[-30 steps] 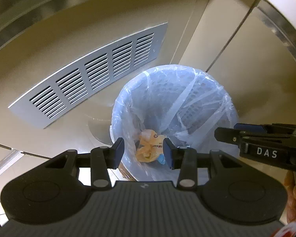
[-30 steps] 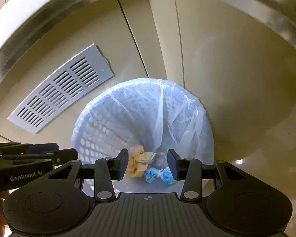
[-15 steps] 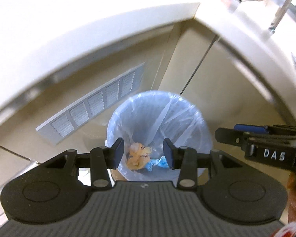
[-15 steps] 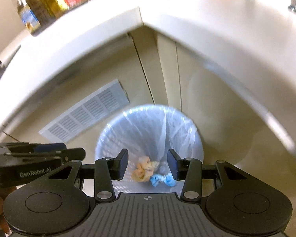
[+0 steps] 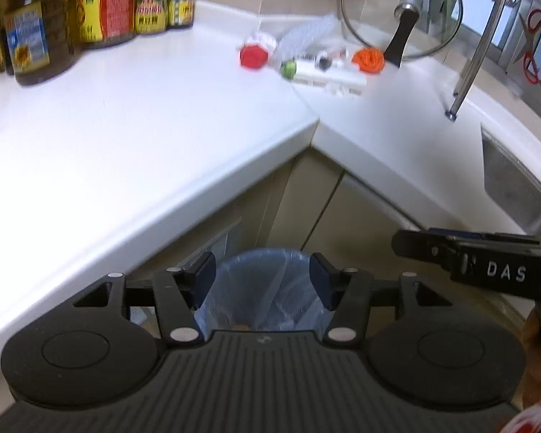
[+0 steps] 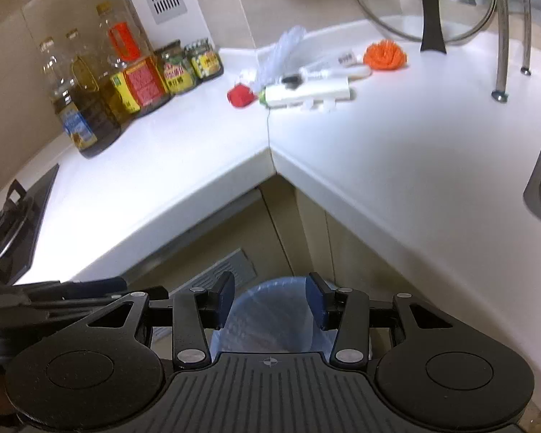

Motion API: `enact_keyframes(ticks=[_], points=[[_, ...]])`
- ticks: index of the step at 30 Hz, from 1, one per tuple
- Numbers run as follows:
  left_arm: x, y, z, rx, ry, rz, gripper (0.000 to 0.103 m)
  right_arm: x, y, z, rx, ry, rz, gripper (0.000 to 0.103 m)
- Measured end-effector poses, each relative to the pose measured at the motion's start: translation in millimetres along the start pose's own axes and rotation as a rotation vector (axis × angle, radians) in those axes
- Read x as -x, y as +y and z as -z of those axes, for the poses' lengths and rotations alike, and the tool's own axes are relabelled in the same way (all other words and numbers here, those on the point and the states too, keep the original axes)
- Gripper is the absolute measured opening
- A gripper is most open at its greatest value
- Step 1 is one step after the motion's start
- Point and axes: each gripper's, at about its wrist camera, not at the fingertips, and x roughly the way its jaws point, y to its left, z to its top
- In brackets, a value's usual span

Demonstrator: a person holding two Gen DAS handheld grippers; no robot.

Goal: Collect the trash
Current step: 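Move both tools back up to the trash on the counter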

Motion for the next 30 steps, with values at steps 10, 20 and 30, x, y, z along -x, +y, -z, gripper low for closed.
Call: enact_keyframes(ticks=[10,20,30], points=[[9.3,2.4,-43.1,-0.017,-0.086,0.028,0.068,27.8,-8.7,-28.3,-0.012,-0.133,0.076,0.058],[-24.1,-8.3,-104.9,0.012,-0.145,-0.012,0.070,-4.0,-59.4,-98.2,0.026,-0.168,0.068,0.060],[-84.5,-42.3,-174.6,-0.051,-0.159,-0.055,0.068,-58.3,-112.8,-175.2,0.156,-0.163,0.015,0.060]])
